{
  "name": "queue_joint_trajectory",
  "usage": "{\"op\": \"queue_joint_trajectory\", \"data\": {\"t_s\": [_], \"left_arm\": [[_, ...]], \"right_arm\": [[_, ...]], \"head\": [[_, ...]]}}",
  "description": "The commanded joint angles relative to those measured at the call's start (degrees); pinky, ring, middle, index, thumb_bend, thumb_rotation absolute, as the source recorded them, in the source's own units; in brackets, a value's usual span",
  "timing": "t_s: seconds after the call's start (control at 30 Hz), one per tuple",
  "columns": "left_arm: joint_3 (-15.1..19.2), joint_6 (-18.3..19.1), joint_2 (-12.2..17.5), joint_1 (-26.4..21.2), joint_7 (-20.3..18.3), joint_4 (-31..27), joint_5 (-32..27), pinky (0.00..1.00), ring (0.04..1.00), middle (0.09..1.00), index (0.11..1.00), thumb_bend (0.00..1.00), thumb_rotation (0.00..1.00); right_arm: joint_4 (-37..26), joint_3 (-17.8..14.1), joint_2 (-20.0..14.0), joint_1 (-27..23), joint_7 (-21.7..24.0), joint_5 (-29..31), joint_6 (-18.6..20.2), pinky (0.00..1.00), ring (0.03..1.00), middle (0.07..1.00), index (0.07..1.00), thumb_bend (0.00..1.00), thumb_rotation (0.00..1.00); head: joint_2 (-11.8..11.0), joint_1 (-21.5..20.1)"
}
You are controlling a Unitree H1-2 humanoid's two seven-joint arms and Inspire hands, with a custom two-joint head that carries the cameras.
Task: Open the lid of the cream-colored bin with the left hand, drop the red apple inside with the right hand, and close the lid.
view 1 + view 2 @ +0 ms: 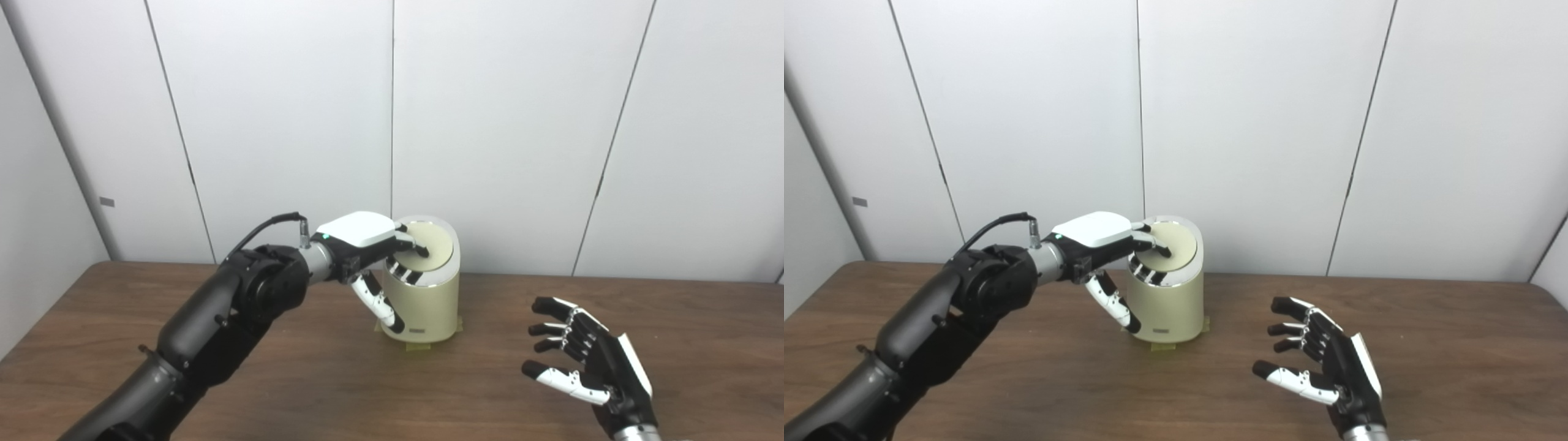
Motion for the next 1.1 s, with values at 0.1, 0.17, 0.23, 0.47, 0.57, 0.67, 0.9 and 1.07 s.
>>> {"op": "queue_joint_trajectory", "data": {"t_s": [0.1,0.17,0.23,0.47,0.57,0.67,0.9,1.07], "left_arm": [[-3.37,-1.33,0.44,0.93,-1.54,-2.31,5.59,1.00,1.000,0.913,0.906,1.00,0.37],[-4.28,-2.22,0.43,1.54,-1.45,-2.68,6.94,1.00,1.000,0.909,0.906,1.00,0.37],[-4.94,-2.68,0.39,1.90,-1.82,-2.94,7.96,1.00,1.000,0.909,0.909,1.00,0.38],[-4.80,-3.72,0.37,3.04,-2.40,-4.53,9.06,1.00,1.000,0.886,0.886,1.00,0.37],[-3.24,-3.46,0.30,2.96,-2.17,-5.07,7.03,1.00,1.000,0.891,0.889,1.00,0.38],[-0.05,-3.18,-0.12,3.36,-0.05,-5.81,4.02,1.00,1.000,0.880,0.877,1.00,0.39],[13.56,0.44,-5.42,7.44,8.57,-7.30,-8.44,0.97,0.981,0.899,0.875,0.86,0.30],[22.34,-3.08,-10.29,11.80,22.34,-5.43,-11.14,0.84,0.916,0.927,0.867,0.75,0.25]], "right_arm": [[-1.67,-0.01,-0.46,-1.95,-0.13,0.44,-1.39,0.52,0.648,0.770,0.728,0.79,0.32],[-2.03,-0.05,-0.46,-1.81,-0.23,0.31,-0.99,0.52,0.646,0.768,0.730,0.79,0.32],[-2.30,-0.04,-0.47,-1.71,-0.22,0.28,-0.69,0.53,0.643,0.765,0.731,0.79,0.32],[-2.75,-0.15,-0.60,-1.45,-0.24,0.15,-0.36,0.53,0.644,0.766,0.732,0.78,0.33],[-2.44,-0.14,-0.73,-1.51,-0.25,-0.04,-0.72,0.53,0.644,0.764,0.730,0.78,0.33],[-2.55,-0.09,-0.71,-1.48,-0.24,-0.09,-0.72,0.52,0.638,0.762,0.731,0.79,0.35],[-2.35,-0.25,-0.47,-1.48,-0.59,-0.01,-0.64,0.51,0.639,0.768,0.758,0.80,0.35],[-1.97,-0.48,-0.42,-1.37,-0.29,1.15,-0.86,0.52,0.646,0.780,0.792,0.81,0.34]], "head": [[0.30,-0.06],[0.42,0.01],[0.47,0.08],[0.71,0.22],[0.65,0.26],[0.60,0.28],[0.48,0.20],[0.32,0.11]]}}
